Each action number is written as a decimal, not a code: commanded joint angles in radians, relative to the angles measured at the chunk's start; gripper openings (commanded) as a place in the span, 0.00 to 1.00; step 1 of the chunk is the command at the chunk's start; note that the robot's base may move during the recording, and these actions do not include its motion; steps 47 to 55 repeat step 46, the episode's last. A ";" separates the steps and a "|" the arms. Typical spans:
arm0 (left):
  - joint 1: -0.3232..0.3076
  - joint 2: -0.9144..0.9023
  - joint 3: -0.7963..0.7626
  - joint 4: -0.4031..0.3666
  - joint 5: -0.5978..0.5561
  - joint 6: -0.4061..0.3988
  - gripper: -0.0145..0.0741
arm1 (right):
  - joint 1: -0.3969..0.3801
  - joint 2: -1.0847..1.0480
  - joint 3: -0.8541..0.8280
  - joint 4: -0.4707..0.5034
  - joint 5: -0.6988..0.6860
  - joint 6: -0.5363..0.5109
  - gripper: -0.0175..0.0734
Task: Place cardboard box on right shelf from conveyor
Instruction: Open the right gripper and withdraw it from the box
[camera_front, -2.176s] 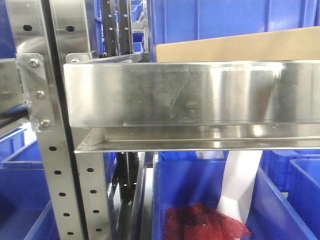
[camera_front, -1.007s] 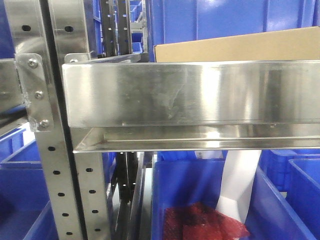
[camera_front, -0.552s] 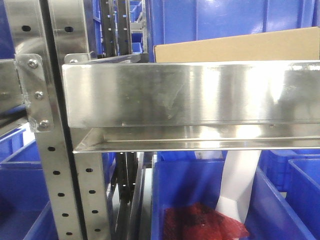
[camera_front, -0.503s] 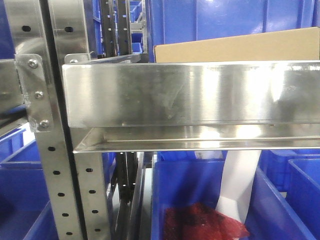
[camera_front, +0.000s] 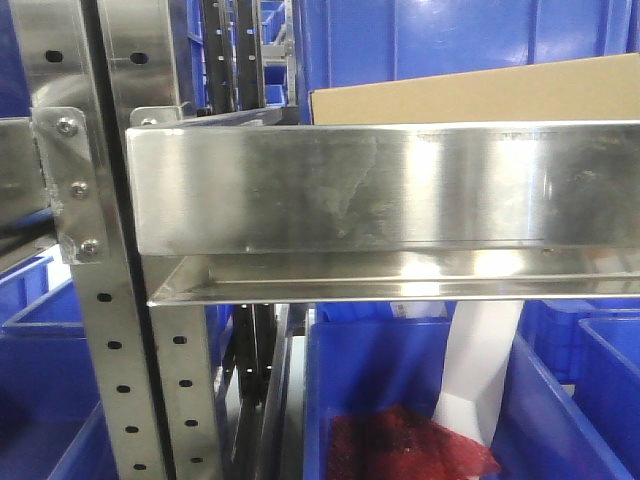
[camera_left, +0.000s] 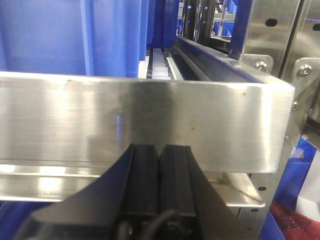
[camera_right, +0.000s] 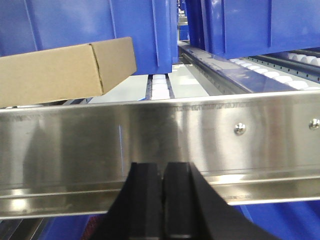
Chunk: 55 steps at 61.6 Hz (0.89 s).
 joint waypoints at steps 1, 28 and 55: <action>-0.001 -0.010 0.006 -0.006 -0.085 0.000 0.03 | -0.006 -0.013 -0.005 -0.007 -0.093 -0.008 0.21; -0.001 -0.010 0.006 -0.006 -0.085 0.000 0.03 | -0.006 -0.013 -0.005 -0.007 -0.093 -0.008 0.21; -0.001 -0.010 0.006 -0.006 -0.085 0.000 0.03 | -0.006 -0.013 -0.005 -0.007 -0.093 -0.008 0.21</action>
